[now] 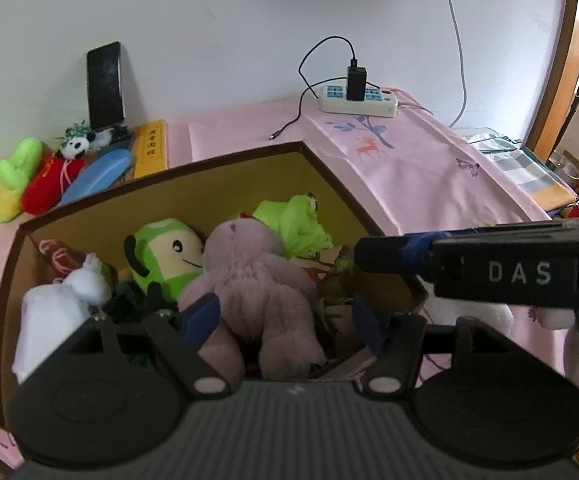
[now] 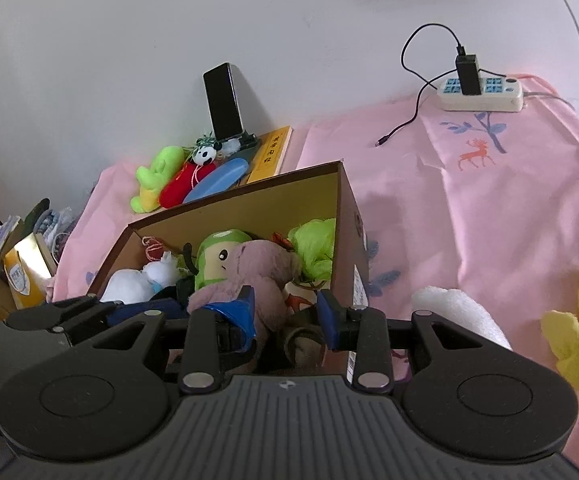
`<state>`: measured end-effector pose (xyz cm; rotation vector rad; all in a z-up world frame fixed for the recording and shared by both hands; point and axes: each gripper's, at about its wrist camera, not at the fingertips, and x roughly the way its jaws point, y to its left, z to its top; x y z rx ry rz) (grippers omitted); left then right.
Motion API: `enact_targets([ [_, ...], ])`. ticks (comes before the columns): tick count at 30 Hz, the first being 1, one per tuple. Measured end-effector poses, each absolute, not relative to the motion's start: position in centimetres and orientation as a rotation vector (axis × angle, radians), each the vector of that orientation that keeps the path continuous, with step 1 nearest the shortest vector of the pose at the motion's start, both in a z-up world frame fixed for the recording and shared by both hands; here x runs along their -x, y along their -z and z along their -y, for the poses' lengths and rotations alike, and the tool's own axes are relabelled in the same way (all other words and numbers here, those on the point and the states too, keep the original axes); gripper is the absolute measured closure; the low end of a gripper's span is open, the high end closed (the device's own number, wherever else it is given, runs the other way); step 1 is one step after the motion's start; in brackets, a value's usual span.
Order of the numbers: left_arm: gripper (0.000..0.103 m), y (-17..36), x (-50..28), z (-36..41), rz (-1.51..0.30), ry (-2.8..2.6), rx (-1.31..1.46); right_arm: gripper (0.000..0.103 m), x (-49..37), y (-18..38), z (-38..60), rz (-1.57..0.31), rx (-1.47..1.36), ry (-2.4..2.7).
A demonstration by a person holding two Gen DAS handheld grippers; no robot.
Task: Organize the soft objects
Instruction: 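Open both grippers to release the teddy bear in the box, then move both grippers past the white pillow to the yellow cloth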
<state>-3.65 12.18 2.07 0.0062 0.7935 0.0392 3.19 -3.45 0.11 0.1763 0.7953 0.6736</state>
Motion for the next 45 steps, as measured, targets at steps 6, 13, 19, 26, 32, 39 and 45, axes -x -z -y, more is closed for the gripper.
enact_targets([
  [6,0.034,-2.7,4.7,-11.1,-0.785,-0.087,-0.035,0.086,-2.4,-0.3,4.4,-0.815,-0.204,-0.662],
  [13,0.033,-3.2,5.7,-10.5,-0.794,-0.138,-0.031,0.086,-1.6,-0.4,5.6,-0.832,-0.242,-0.664],
  [19,0.033,-3.7,6.6,-9.7,-0.788,-0.174,-0.035,0.086,-1.0,-0.6,6.0,-0.836,-0.238,-0.689],
  [26,0.033,-3.9,7.2,-8.4,-0.784,-0.195,-0.037,0.085,-0.4,-0.6,6.8,-0.849,-0.229,-0.717],
  [32,0.032,-3.8,7.6,-7.5,-0.798,-0.209,-0.021,0.085,-0.3,-0.3,7.8,-0.869,-0.229,-0.723],
  [39,0.032,-3.3,8.0,-5.9,-0.814,-0.200,-0.010,0.085,0.1,0.2,9.5,-0.897,-0.233,-0.724],
  [45,0.032,-2.3,7.7,-3.9,-0.840,-0.159,0.001,0.085,0.0,1.0,11.3,-0.920,-0.236,-0.710],
])
